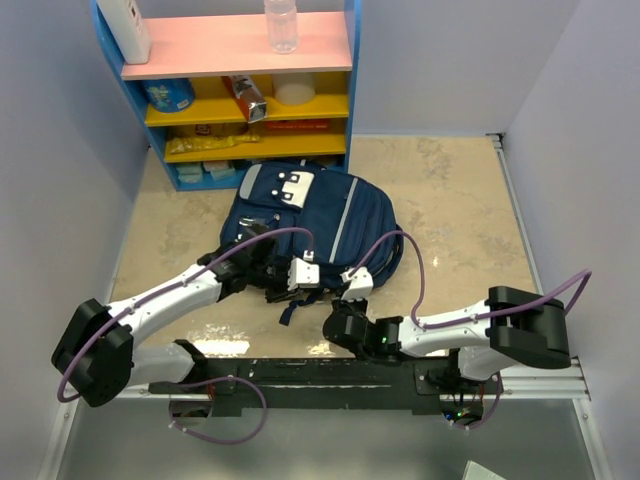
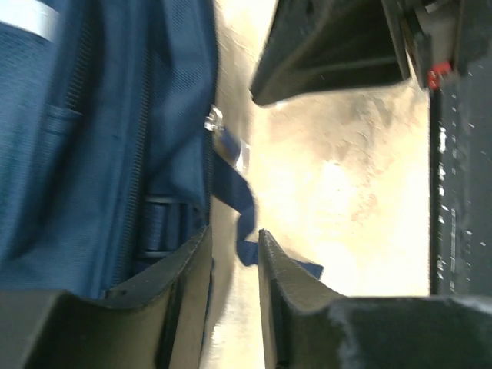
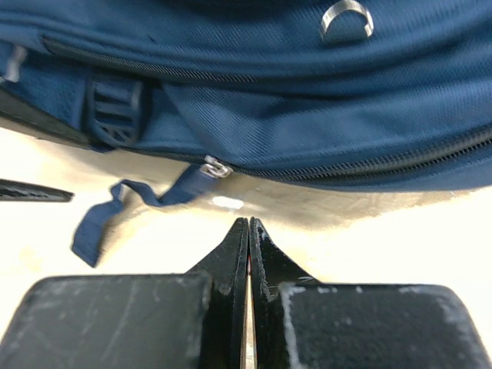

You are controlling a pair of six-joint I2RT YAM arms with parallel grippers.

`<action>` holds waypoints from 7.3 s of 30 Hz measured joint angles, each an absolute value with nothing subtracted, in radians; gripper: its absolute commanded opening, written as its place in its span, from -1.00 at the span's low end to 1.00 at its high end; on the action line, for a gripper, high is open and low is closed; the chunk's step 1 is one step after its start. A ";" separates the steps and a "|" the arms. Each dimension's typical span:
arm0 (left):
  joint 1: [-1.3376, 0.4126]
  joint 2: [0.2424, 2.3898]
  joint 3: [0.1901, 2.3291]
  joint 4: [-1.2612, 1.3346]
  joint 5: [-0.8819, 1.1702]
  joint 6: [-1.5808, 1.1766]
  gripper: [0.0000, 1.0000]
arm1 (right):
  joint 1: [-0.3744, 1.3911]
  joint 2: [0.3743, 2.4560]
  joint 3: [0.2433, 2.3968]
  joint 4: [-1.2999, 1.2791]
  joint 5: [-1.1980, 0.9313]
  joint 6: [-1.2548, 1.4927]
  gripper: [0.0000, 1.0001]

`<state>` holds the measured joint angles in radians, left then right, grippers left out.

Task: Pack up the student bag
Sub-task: Zip the student bag at the center of the board.

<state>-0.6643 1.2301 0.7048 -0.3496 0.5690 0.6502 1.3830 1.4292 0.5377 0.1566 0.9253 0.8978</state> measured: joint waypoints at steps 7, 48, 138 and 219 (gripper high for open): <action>-0.664 1.253 0.696 -0.336 0.577 0.650 -0.15 | 1.383 1.445 0.493 0.191 0.919 0.896 -0.21; -0.666 1.307 0.685 -0.276 0.543 0.650 0.37 | 1.326 1.555 0.514 0.481 0.899 0.786 -1.00; -0.156 1.236 0.536 -0.171 0.434 0.947 -1.00 | 1.149 1.171 0.414 -0.154 0.624 1.396 -0.02; -0.589 1.309 0.618 -0.207 0.570 0.670 0.22 | 1.402 1.306 0.489 -0.018 0.885 0.999 0.22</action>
<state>-0.5888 1.3087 0.6182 -0.2070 0.5701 0.6701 1.4025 1.3056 0.4892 -0.0181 0.8852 0.9985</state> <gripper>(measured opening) 0.592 0.606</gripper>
